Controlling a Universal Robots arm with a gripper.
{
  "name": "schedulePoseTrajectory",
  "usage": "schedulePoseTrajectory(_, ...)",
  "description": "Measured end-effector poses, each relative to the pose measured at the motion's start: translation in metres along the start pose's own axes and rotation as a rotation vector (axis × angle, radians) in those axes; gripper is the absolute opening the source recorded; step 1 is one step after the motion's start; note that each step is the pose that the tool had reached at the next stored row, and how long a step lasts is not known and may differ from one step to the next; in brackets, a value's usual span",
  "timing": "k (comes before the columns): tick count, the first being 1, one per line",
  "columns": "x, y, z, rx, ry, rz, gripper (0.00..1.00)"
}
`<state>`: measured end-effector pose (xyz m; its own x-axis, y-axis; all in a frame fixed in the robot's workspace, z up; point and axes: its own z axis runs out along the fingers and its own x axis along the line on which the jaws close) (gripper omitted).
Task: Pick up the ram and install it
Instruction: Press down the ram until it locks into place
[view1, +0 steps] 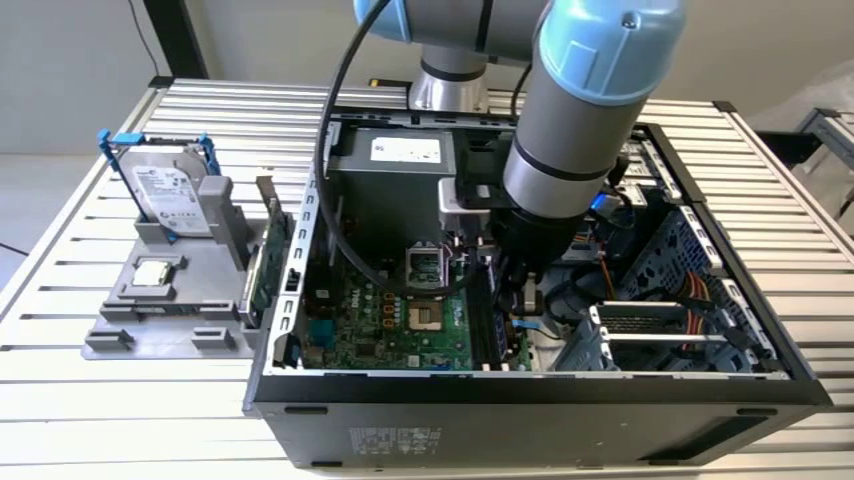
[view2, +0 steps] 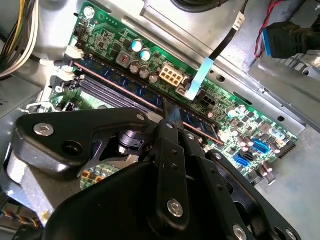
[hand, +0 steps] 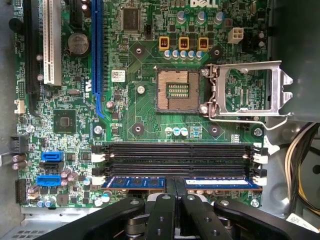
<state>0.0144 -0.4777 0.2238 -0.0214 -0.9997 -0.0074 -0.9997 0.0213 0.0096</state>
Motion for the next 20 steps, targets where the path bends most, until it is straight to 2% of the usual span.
schedulePoseTrajectory(8,0.0001,-0.0001,0.0065,-0.0069,0.0005,0.000,0.00)
schedulePoseTrajectory(12,-0.0001,-0.0001,0.0065,-0.0070,0.0006,0.000,0.00)
schedulePoseTrajectory(16,-0.0006,-0.0001,-0.0007,-0.0065,-0.0027,0.000,0.00)
schedulePoseTrajectory(20,-0.0003,0.0001,-0.0116,-0.0069,0.0000,0.000,0.00)
